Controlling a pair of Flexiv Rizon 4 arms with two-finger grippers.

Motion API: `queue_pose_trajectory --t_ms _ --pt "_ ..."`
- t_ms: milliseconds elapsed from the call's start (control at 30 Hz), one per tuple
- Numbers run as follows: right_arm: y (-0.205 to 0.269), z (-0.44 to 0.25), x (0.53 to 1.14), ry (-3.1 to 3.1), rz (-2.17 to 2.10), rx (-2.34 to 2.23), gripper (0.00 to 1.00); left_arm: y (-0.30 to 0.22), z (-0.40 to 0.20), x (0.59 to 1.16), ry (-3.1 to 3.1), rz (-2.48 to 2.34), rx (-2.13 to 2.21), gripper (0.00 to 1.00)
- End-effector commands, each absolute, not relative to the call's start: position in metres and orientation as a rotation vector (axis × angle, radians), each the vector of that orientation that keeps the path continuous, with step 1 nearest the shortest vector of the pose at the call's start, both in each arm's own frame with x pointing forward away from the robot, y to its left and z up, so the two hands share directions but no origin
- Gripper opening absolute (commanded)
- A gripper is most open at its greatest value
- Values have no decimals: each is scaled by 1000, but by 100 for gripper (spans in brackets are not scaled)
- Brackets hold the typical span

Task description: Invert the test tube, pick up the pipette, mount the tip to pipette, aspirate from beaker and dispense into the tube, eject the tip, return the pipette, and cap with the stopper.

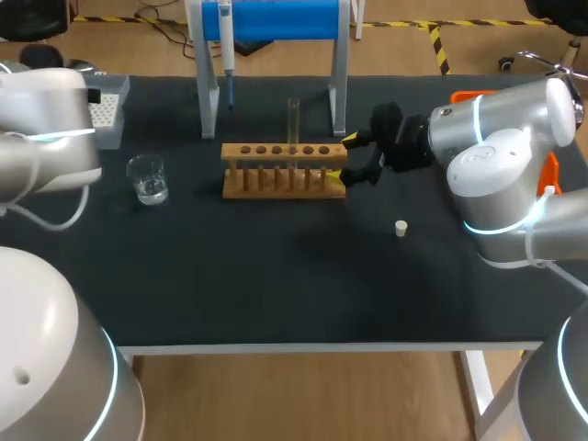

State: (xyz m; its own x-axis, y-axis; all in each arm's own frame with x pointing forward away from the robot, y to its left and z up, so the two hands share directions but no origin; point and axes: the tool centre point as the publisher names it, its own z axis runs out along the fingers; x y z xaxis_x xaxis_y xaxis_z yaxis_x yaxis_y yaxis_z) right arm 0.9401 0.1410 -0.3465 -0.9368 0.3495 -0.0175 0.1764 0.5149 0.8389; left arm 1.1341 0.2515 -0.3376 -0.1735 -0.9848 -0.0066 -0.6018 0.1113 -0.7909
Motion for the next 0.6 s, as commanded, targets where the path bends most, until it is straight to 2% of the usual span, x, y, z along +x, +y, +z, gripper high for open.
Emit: queue_pose_trajectory --t_ms 33,600 --pt "140 -346 940 2571 1391 450 100 247 -349 1153 1835 -864 -1551 100" --pt "140 -346 940 2571 1391 450 100 247 -357 1161 1793 -835 -1585 100"
